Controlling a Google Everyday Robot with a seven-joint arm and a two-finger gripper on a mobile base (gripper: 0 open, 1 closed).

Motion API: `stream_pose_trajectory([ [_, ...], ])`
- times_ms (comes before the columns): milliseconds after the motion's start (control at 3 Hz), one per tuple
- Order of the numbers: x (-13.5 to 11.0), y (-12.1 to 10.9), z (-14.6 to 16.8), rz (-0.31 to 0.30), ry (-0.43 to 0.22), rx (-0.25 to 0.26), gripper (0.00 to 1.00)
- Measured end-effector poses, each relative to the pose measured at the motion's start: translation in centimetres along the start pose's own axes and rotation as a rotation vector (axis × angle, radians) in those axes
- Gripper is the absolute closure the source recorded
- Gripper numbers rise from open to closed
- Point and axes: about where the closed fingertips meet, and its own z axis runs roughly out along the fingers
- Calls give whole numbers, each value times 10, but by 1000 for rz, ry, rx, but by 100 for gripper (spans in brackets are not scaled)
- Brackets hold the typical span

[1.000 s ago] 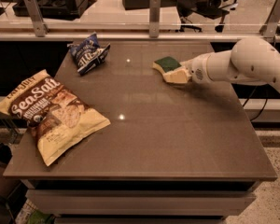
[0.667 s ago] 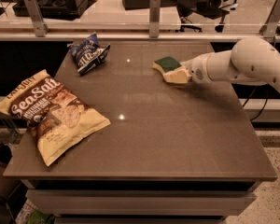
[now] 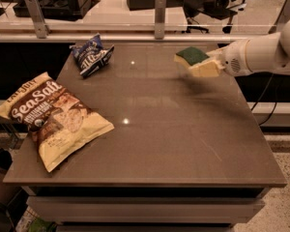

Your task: Move sponge near brown chip bag

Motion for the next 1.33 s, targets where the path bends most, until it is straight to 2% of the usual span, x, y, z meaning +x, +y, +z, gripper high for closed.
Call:
stream_pose_trajectory([
  [333, -11, 6, -24, -31, -15, -72, 100],
  [667, -13, 29, -36, -94, 6, -186, 100],
  [1000, -4, 66, -55, -158, 41, -275, 100],
  [1333, 11, 107, -71, -198, 62, -311, 100],
])
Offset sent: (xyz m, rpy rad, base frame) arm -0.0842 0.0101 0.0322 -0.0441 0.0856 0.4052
